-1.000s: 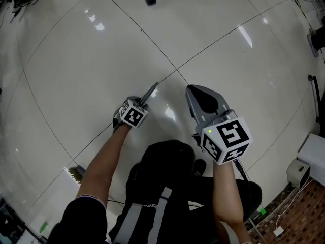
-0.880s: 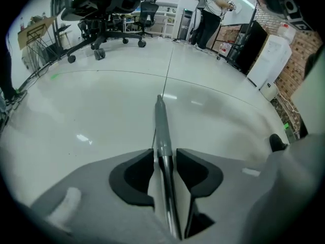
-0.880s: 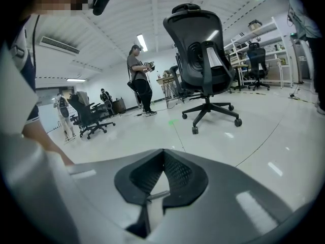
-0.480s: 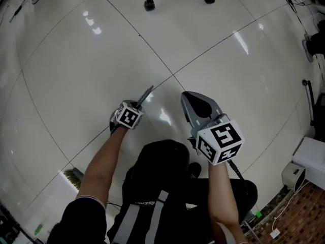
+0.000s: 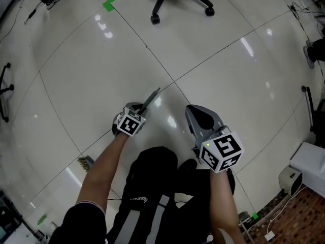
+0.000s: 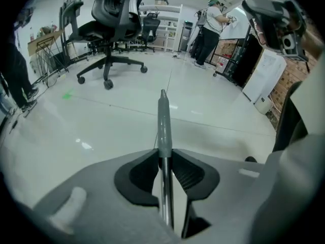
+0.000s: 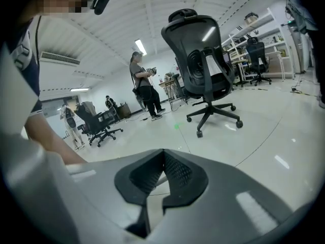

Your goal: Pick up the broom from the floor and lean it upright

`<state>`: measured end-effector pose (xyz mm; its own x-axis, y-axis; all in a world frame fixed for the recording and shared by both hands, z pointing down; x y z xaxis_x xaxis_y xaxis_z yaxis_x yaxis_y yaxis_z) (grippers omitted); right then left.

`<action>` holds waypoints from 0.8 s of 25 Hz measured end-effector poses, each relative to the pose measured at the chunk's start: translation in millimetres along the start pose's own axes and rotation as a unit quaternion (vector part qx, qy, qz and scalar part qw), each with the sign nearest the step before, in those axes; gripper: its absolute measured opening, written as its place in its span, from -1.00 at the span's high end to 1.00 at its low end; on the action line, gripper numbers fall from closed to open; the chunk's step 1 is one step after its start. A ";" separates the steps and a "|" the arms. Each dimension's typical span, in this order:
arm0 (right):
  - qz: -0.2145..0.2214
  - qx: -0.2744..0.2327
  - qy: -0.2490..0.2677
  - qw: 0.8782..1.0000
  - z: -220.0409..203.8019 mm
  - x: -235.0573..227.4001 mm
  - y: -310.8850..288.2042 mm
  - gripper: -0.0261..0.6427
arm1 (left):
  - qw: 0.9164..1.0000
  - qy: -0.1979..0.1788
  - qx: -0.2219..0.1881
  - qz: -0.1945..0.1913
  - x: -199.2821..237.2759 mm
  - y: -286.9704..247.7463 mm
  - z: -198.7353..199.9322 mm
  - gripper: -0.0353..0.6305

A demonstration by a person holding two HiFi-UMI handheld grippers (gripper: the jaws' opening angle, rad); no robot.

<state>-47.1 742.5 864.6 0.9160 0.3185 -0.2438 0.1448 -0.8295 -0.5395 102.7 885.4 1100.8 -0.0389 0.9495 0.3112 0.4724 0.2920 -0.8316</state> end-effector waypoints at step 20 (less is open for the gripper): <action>-0.091 0.021 -0.019 0.995 179.8 100.2 230.8 0.91 | 0.986 -0.118 -0.101 -0.065 -163.0 275.0 157.4 0.64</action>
<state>10.9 665.5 570.8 0.8609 0.4798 -0.1692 0.2907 -0.7369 -0.6103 100.4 829.0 749.0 -0.3039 0.9124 0.2741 0.6144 0.4076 -0.6755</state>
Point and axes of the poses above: the fingertips, and each gripper's own axes: y backward along the fingers, x to its left, z out of its top, the point moved 5 cm from there along y, backward along the fingers, and after that the axes turned 11 degrees about -z, right-handed, at the moved point
